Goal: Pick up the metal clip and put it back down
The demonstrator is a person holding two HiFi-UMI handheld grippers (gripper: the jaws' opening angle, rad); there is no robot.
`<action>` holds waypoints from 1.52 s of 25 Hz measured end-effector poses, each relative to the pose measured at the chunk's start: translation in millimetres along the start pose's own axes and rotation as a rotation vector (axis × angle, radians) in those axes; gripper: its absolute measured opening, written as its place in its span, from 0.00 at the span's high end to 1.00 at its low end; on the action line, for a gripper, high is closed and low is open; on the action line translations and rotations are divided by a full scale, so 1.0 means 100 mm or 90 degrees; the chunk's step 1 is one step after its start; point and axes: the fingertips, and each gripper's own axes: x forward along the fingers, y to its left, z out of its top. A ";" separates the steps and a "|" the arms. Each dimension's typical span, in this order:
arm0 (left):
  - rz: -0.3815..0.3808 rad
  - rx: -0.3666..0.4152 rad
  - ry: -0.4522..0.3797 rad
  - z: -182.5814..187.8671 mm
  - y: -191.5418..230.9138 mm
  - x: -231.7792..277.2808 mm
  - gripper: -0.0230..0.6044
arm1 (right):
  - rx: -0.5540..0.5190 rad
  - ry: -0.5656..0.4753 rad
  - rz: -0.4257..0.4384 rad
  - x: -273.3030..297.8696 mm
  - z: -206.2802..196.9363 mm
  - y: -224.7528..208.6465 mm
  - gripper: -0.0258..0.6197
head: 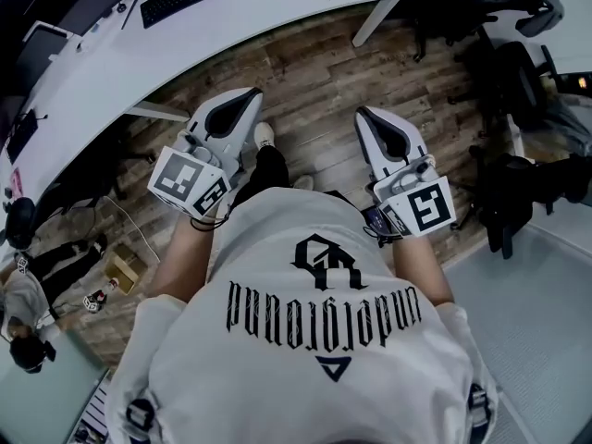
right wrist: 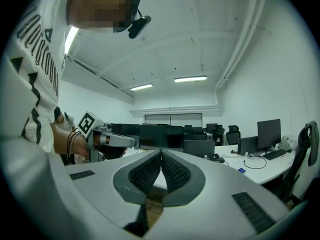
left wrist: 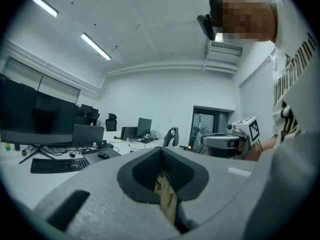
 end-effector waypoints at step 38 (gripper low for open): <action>-0.122 -0.020 0.044 0.28 2.25 0.75 0.94 | -0.011 0.044 -0.023 2.62 0.16 -0.82 0.94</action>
